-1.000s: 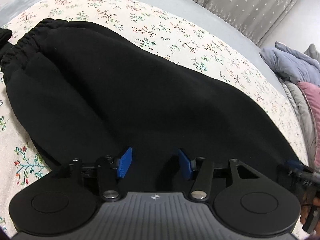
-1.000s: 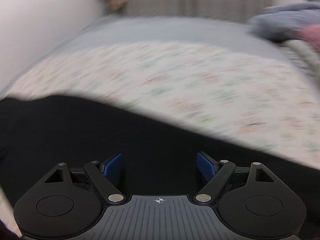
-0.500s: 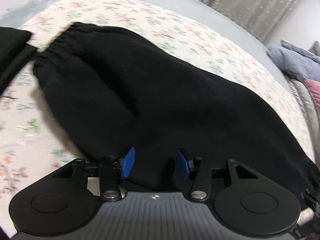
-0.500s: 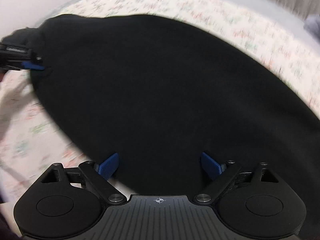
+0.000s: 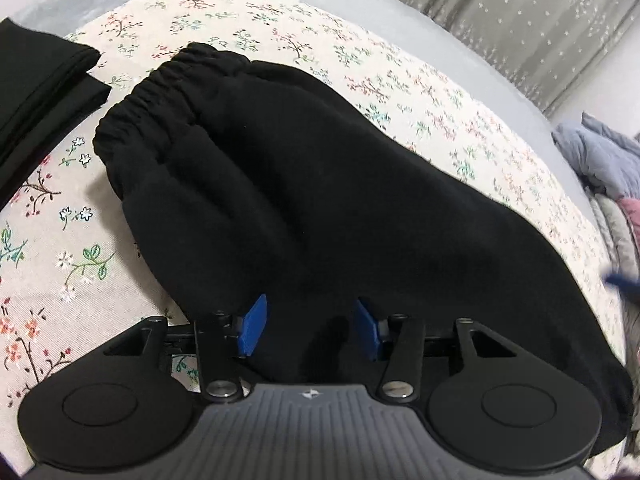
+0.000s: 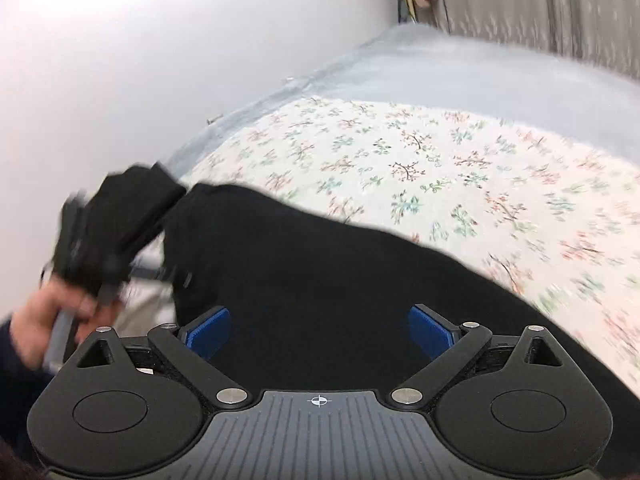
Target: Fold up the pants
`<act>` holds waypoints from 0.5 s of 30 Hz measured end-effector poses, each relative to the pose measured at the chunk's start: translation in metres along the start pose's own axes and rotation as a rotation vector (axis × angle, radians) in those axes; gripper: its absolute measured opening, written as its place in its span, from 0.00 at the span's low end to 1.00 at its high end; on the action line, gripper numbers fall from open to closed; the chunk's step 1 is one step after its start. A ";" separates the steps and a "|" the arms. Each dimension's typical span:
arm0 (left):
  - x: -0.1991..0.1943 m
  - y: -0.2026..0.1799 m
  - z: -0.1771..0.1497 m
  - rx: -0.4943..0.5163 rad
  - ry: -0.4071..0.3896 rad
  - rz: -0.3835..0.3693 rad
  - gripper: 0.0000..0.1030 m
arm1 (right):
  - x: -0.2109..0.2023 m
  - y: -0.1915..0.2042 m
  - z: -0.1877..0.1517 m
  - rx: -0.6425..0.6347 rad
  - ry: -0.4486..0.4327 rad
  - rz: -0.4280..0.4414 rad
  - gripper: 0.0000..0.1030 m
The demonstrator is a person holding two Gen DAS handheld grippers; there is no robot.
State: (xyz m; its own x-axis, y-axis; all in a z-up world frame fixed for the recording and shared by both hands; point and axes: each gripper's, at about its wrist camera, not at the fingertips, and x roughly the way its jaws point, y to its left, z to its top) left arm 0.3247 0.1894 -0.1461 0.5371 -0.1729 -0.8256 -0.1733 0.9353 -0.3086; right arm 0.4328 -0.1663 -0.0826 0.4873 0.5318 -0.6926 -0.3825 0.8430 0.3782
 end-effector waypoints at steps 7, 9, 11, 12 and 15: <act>-0.001 0.007 0.010 -0.018 0.051 -0.004 0.43 | 0.098 -0.093 0.033 0.309 0.115 0.034 0.93; -0.001 0.008 0.011 -0.028 0.055 -0.007 0.43 | 0.109 -0.084 0.026 0.234 0.153 0.041 0.93; -0.001 0.005 0.012 -0.020 0.057 -0.001 0.43 | 0.098 -0.072 0.016 0.191 0.132 0.111 0.93; -0.001 0.005 0.011 -0.017 0.056 0.003 0.43 | 0.090 -0.068 0.010 0.179 0.122 0.138 0.94; 0.001 0.002 0.011 -0.002 0.044 0.031 0.43 | 0.067 -0.051 -0.005 0.102 0.115 0.189 0.94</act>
State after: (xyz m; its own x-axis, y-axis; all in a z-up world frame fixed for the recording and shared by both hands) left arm 0.3336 0.1946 -0.1420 0.4949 -0.1573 -0.8546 -0.1907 0.9398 -0.2834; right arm 0.4810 -0.1741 -0.1511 0.3201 0.6728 -0.6670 -0.3738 0.7366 0.5636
